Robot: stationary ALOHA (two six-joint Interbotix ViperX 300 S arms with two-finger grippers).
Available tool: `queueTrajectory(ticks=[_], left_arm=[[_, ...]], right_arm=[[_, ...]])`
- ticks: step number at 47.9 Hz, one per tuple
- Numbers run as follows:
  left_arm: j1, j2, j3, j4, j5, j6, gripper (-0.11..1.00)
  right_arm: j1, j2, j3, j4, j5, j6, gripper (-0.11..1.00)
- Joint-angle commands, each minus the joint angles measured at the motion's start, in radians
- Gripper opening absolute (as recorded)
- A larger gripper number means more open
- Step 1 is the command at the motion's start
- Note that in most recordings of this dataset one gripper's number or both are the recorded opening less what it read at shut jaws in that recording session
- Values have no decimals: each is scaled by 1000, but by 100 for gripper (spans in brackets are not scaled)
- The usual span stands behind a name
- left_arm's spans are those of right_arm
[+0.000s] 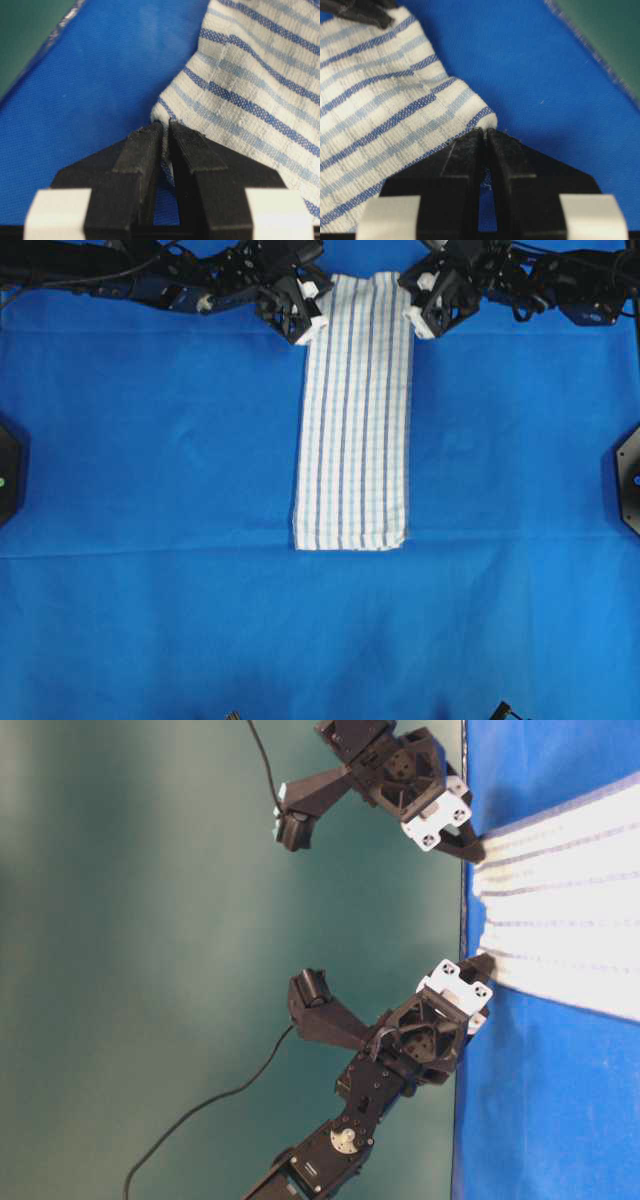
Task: Fold the blue towel.
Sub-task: 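Lift the far end with both grippers and fold it toward the near end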
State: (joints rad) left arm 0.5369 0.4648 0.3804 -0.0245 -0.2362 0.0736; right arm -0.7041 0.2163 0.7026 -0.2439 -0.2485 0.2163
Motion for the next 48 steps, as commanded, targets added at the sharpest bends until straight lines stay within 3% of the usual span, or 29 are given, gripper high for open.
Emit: queueTrajectory(ticks=[1,29,48], left_arm=[[11,-55,-6,2,-3,2,5],[14,-153,28,2,38,3,5],[-89,-328,190,2,38,3,5]], right_arm=[[-9,-17,-25,-3,-5,-3,6],[6,-112,-2,-3,17,-3,6],[164,-296,124,14,46,14,6]])
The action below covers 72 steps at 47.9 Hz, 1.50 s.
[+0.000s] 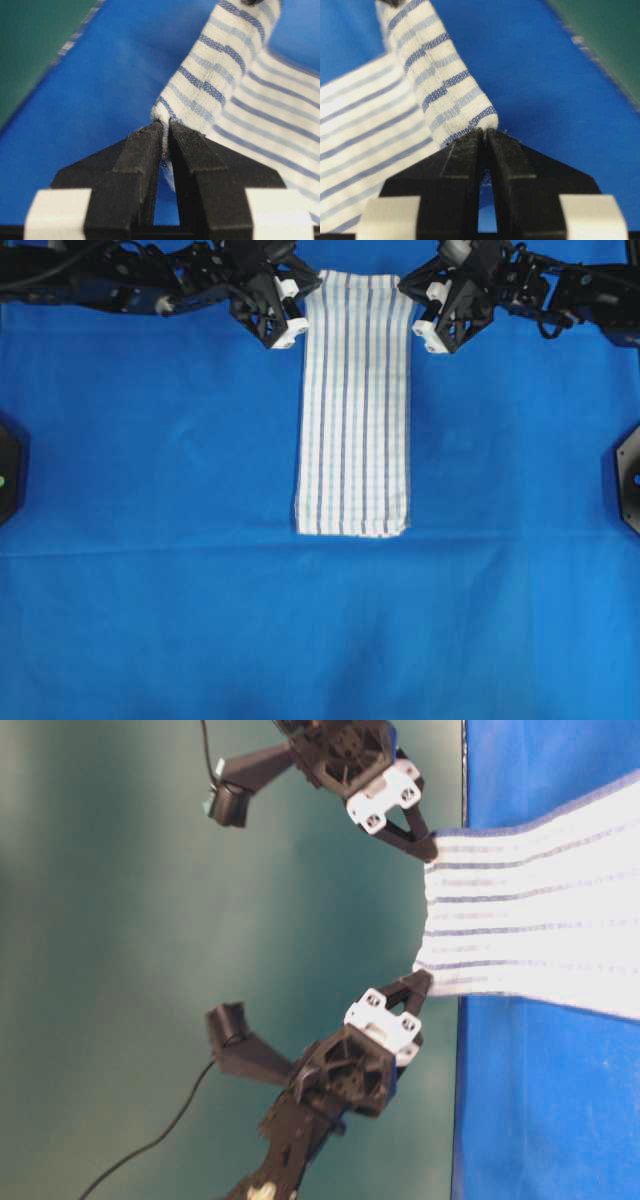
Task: Fold the blue towel.
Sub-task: 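Lift the far end with both grippers and fold it toward the near end, then lay the folded end down and open both grippers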
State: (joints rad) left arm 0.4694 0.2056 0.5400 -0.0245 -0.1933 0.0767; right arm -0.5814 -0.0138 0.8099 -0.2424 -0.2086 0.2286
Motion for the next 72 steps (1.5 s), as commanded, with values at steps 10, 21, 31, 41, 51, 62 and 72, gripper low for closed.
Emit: queueTrajectory(ticks=[10,21,31,41,51,62,72], left_arm=[[-109,-140,117,2,-14,-8,5],[-238,-153,167,-2,-15,-21,5],[-354,-152,189,-3,-18,-75,5],[-442,-138,229,-3,-80,-138,5],[-494,-117,249,-3,-84,-193,5],[-506,-66,236,-3,-83,-201,5],[-506,-38,230,-3,-81,-198,5]], right_arm=[[160,-160,92,52,48,5,6],[282,-206,147,112,74,6,6],[400,-207,158,152,94,6,6],[494,-196,161,192,94,6,6],[552,-143,160,239,91,6,6],[580,-61,140,276,81,6,6],[583,-44,129,284,80,6,6]])
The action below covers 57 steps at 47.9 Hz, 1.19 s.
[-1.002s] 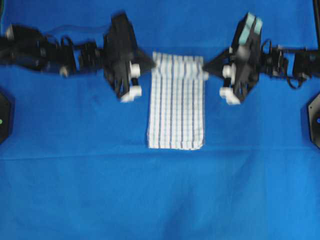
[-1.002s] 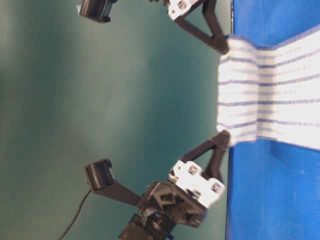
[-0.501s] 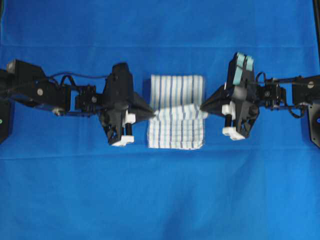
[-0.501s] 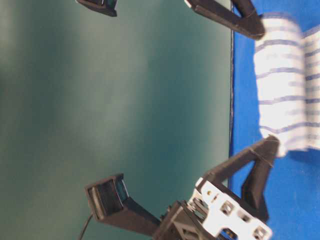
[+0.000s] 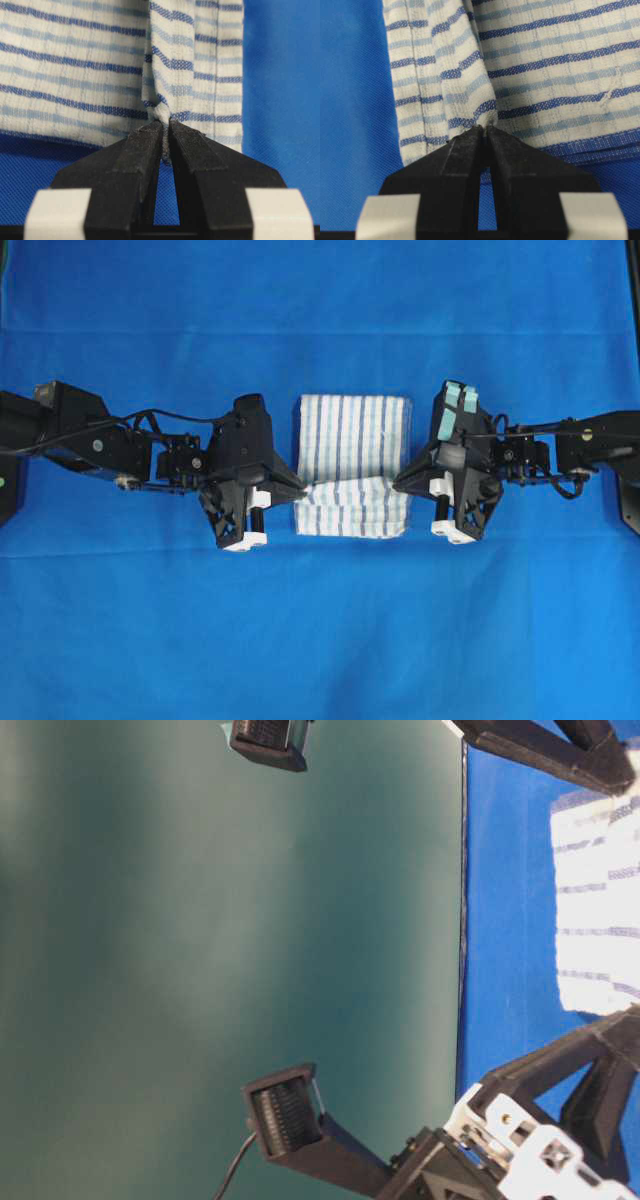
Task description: Fold the blue towel.
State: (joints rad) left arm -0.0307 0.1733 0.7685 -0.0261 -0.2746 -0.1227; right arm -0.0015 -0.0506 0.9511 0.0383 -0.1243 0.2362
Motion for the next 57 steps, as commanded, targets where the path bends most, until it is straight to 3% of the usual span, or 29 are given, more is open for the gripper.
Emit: queueTrajectory(ticks=[1,12,19,21,27,30,35,43,57], left_arm=[[-6,-5,2,-2,-2,2,5],[-5,14,-5,-2,-6,2,6],[-3,14,-9,-2,-5,3,19],[-2,14,-9,-2,-5,5,25],[-2,-5,-8,-2,6,9,42],[-2,-34,-6,-2,25,12,48],[-2,-115,5,-2,92,18,57],[-2,-299,38,0,204,29,57],[-2,-571,179,0,218,92,57]], right_arm=[[3,-8,-14,3,-6,-2,6],[9,0,-18,9,-6,0,6],[29,8,-32,25,-6,0,7],[37,9,-37,25,-5,0,15],[48,-2,-54,25,12,0,53],[48,-23,-60,25,40,-2,64],[48,-77,-67,23,101,-3,57],[48,-219,-58,9,190,-8,57],[43,-499,37,-58,224,-12,57]])
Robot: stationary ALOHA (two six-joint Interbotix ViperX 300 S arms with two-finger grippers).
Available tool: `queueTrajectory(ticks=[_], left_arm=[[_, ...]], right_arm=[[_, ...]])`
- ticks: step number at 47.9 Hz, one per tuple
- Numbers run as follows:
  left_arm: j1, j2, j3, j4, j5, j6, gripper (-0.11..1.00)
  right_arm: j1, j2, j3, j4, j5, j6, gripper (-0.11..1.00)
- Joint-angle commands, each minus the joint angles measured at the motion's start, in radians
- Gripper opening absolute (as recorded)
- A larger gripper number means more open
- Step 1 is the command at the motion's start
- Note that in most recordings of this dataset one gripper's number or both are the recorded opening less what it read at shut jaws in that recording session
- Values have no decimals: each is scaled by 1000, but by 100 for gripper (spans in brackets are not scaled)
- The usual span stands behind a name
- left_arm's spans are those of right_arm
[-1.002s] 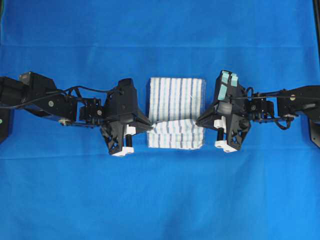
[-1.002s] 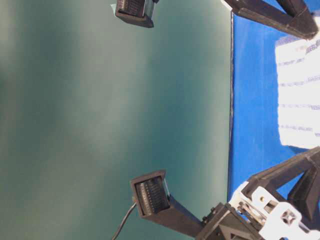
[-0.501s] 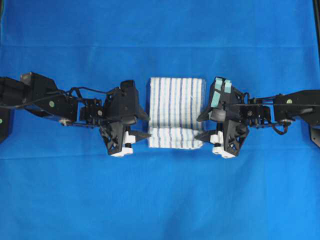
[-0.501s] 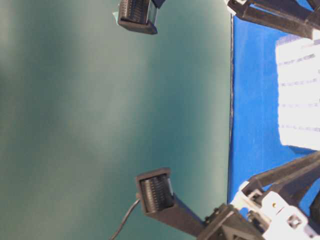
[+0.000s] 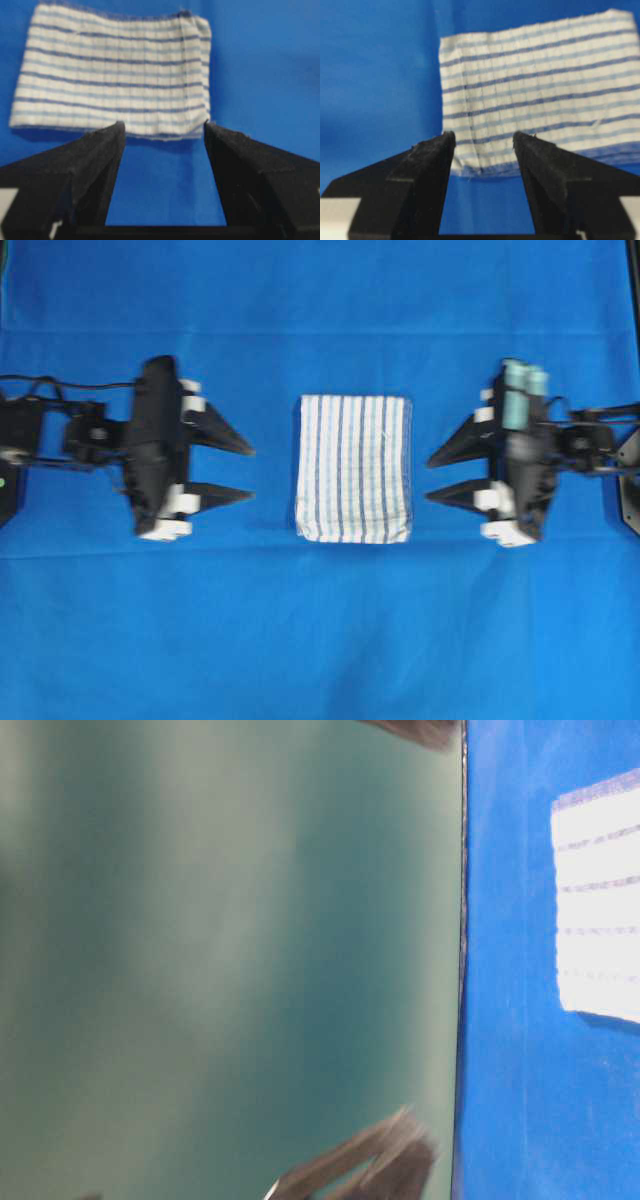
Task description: Fold the blue towel.
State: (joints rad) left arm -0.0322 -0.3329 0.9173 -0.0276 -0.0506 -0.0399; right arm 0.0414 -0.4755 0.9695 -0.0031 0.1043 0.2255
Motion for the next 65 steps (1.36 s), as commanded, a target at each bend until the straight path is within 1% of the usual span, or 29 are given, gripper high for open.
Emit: queueTrajectory(ticks=[1,8,14,18,26,33,39,44,65], left_arm=[[0,-83,44,2,-9,12,57],[0,-229,144,3,-55,18,57],[0,-359,219,3,-61,28,57],[0,-462,284,3,-64,46,57],[0,-643,387,3,-63,66,57],[2,-752,448,5,-51,67,57],[0,-798,491,3,-44,66,57],[0,-801,497,3,-48,66,57],[2,-795,499,3,-48,66,56]], right_arm=[[-2,-95,26,-21,-6,-2,57],[-5,-258,100,-52,-6,-2,57],[-11,-368,169,-84,-11,-2,57],[-11,-431,219,-95,-26,-2,57],[-17,-502,313,-101,-81,-2,57],[-29,-517,390,-95,-161,-2,56],[-49,-511,453,-84,-253,2,56],[-58,-505,482,-74,-305,3,56],[-58,-494,482,-72,-308,5,56]])
